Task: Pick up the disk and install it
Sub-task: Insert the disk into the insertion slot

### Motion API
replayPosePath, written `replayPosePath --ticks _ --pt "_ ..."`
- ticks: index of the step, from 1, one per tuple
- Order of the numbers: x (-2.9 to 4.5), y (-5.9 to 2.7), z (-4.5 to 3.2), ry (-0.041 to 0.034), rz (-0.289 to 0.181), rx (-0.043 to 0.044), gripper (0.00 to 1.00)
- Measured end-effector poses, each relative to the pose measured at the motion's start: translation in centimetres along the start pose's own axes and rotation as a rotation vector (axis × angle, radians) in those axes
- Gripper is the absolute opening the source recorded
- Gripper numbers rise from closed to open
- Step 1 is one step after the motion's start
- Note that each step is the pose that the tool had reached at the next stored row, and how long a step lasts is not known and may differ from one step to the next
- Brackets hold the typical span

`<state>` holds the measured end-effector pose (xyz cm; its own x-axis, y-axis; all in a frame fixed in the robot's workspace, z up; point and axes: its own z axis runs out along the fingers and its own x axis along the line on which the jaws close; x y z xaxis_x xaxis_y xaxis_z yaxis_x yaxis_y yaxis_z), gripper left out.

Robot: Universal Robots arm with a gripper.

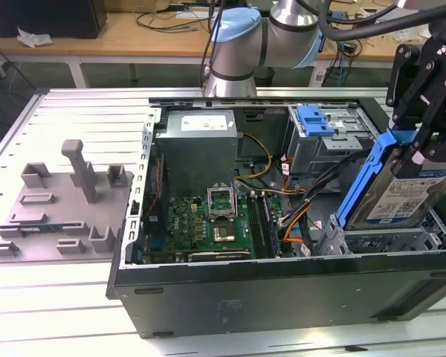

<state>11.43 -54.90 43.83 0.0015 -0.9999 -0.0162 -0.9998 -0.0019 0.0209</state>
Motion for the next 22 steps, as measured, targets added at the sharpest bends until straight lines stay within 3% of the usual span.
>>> replayPosePath --ticks 22 --pt "0.04 -0.05 2.48 0.0 0.0 0.0 0.36"
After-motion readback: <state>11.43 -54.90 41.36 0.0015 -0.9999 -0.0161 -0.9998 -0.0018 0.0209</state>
